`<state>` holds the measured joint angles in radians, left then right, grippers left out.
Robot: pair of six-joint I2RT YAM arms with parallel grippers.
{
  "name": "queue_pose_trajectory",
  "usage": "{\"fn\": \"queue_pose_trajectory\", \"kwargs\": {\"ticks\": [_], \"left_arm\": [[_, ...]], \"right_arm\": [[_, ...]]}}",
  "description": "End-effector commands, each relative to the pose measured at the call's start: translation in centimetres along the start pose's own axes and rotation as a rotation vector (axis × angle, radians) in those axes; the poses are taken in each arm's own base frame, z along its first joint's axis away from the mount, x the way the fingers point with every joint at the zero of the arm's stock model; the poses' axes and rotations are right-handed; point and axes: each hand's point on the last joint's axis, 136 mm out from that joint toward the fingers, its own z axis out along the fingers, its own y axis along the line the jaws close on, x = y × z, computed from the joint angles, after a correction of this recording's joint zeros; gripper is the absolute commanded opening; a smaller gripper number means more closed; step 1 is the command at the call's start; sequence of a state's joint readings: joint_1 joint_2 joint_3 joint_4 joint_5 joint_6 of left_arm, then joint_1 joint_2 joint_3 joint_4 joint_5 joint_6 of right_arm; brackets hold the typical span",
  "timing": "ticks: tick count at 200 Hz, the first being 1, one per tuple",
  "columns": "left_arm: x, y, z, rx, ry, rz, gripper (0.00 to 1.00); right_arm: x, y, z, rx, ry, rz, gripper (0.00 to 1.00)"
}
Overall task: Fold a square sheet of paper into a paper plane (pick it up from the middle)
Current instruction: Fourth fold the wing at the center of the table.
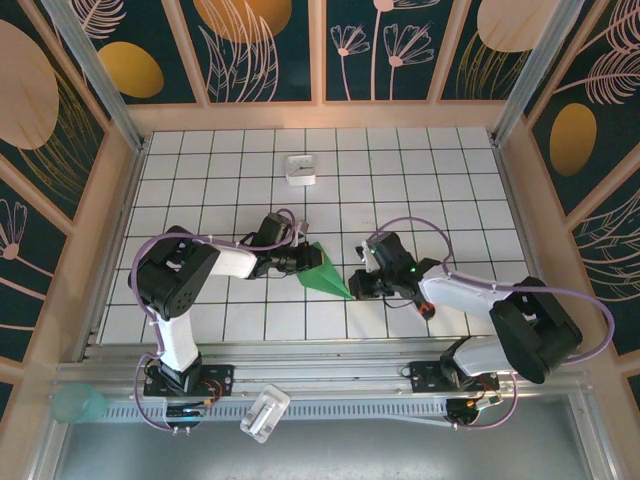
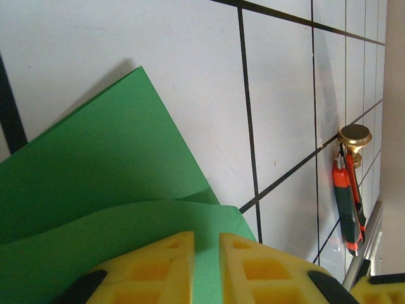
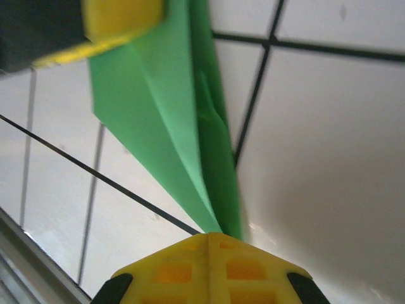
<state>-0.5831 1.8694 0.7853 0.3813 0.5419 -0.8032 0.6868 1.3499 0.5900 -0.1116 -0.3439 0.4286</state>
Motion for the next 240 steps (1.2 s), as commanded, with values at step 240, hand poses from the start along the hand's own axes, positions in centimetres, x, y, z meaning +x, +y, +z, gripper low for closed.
{"fn": "queue_pose_trajectory", "kwargs": {"ticks": [240], "left_arm": [[2.2, 5.2, 0.2, -0.167, 0.060, -0.067, 0.20]], "right_arm": [[4.5, -3.5, 3.4, 0.077, 0.176, 0.042, 0.01]]}}
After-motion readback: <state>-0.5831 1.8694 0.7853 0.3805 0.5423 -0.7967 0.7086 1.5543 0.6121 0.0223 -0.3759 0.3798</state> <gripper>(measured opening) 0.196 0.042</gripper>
